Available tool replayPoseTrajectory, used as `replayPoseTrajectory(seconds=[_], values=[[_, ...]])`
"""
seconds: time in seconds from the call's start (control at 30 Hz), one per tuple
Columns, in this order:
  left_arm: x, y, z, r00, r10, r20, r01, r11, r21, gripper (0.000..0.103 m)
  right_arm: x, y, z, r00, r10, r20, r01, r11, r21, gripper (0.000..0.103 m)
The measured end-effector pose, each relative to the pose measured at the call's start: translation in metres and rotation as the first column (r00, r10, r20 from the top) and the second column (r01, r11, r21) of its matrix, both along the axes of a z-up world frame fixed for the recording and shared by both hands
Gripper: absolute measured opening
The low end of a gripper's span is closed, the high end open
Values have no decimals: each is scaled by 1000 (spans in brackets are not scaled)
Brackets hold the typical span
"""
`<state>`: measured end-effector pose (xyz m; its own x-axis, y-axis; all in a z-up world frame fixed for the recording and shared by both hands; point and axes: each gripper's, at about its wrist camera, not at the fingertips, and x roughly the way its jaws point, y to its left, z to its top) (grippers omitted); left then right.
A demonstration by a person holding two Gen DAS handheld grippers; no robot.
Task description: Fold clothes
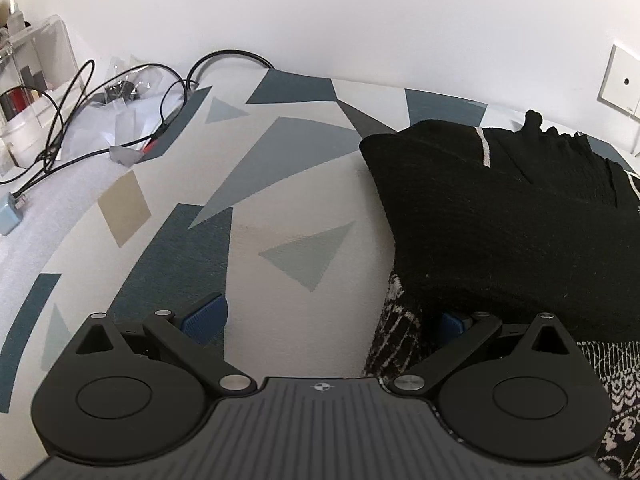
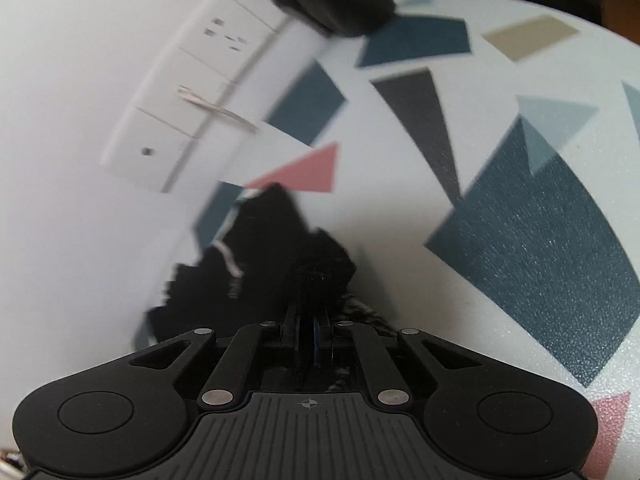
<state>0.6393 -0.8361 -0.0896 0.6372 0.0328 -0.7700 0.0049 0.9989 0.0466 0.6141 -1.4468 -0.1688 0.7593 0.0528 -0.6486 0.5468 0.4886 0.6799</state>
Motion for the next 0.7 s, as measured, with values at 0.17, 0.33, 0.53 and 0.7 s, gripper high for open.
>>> replayPoseTrajectory(seconds=[0.17,0.33,0.53,0.7], values=[[1,7,0,1000,27,2,-27,1000,-6,103,36,12,20,998,46,40,-44,999,-32,5],[0,7,0,999,39,10,-39,999,3,103,48,22,83,931,154,331,-109,983,-149,5],[-1,3,1,999,26,25,-27,999,38,103,30,-2,9,994,58,92,-48,993,-112,5],[-1,-2,0,999,-6,37,3,997,78,103,4,-11,-51,999,31,-30,-34,994,-100,6]])
